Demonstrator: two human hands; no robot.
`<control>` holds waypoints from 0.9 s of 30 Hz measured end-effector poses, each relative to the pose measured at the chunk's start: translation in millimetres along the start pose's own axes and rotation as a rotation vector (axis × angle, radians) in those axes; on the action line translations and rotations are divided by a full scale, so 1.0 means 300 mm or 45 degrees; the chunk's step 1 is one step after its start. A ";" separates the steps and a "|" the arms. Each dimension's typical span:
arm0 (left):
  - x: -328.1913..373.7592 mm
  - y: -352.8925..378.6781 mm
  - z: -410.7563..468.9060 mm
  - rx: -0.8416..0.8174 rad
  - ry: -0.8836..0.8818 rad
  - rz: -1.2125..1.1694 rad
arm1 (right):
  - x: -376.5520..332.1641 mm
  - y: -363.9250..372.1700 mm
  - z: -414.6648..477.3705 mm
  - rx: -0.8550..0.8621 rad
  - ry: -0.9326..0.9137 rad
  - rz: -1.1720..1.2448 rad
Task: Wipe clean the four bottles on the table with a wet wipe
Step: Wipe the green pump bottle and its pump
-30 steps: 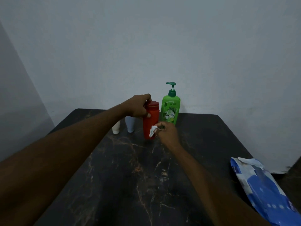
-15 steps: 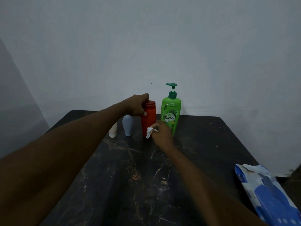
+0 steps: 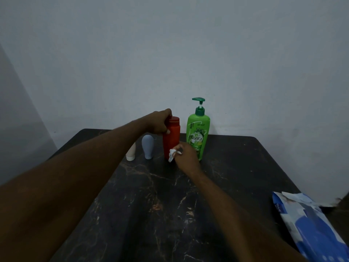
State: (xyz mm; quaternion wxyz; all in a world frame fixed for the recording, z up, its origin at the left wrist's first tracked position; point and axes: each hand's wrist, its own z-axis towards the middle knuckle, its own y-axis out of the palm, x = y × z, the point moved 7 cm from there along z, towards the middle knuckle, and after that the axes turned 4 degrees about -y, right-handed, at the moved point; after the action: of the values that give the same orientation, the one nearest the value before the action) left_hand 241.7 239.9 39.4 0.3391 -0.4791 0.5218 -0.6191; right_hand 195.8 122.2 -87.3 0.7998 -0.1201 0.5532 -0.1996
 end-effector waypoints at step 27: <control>0.306 -0.054 0.013 0.348 0.084 0.059 | 0.009 -0.342 -0.019 0.251 -0.150 -0.074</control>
State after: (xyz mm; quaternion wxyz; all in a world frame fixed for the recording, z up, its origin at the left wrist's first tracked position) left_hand 218.2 157.9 76.9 0.3981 -0.3956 0.4543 -0.6918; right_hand 172.3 29.7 -49.4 0.8328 -0.0684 0.4791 -0.2687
